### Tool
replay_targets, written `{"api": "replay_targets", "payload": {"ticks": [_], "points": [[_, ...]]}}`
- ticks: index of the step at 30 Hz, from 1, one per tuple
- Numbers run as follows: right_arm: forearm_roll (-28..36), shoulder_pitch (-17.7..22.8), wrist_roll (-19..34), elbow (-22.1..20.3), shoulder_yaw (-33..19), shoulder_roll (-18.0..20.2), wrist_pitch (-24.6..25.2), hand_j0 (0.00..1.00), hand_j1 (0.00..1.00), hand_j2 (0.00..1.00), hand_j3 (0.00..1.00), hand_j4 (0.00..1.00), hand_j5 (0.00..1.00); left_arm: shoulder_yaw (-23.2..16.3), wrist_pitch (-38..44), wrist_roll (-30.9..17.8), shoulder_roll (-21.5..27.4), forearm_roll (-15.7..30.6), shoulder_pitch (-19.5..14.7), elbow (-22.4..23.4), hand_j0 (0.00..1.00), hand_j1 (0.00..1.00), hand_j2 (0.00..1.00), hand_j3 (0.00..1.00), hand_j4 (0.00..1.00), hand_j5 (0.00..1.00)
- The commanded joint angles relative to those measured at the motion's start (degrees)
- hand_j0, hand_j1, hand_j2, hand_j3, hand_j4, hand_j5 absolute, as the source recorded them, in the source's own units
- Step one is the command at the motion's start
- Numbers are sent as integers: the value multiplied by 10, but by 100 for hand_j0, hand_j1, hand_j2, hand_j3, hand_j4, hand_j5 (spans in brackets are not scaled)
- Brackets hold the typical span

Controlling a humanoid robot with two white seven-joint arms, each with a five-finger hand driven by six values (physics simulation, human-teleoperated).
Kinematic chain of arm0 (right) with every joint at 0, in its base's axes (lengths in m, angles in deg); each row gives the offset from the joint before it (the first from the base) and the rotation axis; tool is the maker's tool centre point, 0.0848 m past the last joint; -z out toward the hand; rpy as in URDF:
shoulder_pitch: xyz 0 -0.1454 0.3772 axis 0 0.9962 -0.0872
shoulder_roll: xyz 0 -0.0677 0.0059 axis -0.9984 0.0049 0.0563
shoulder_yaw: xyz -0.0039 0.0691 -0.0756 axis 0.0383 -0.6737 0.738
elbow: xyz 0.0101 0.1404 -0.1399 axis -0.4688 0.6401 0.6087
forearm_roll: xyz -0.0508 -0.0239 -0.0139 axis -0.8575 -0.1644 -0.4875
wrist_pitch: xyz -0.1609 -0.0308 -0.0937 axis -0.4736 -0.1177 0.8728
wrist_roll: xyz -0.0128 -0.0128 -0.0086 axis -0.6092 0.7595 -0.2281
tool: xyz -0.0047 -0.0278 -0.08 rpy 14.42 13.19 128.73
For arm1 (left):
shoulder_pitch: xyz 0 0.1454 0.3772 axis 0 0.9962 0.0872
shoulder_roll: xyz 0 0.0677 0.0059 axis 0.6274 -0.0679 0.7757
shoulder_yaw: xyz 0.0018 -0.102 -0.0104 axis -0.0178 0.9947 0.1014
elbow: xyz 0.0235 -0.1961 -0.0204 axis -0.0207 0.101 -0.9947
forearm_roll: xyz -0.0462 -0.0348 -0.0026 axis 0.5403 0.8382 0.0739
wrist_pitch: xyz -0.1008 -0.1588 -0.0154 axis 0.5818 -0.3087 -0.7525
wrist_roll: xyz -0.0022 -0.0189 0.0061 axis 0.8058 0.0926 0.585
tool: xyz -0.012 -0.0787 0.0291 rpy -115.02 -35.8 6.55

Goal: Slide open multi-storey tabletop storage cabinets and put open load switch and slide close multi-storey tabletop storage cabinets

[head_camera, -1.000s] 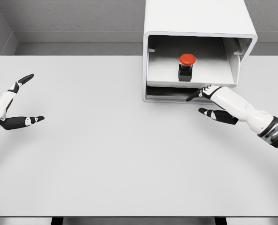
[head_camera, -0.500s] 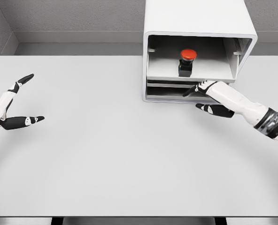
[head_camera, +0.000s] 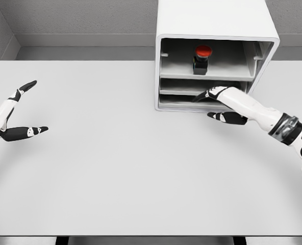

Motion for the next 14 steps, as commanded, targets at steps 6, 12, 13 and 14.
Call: {"api": "replay_targets", "payload": {"ticks": [6,12,13,14], "points": [[13,9,-5,-4,-3,9,1,69,69,69,69,69,69,0,1,0,0,2,2,1,100,100,100,100,100,100],[51,41,-9,-17,-28,65,1,69,69,69,69,69,69,-1,1,0,1,-2,5,1,100,100,100,100,100,100],[64,57,-10,-30,-42,83,1,69,69,69,69,69,69,0,1,0,1,-2,6,0,100,100,100,100,100,100],[73,70,-10,-34,-52,90,1,70,70,70,70,70,70,-1,1,0,1,-2,6,0,100,100,100,100,100,100]]}}
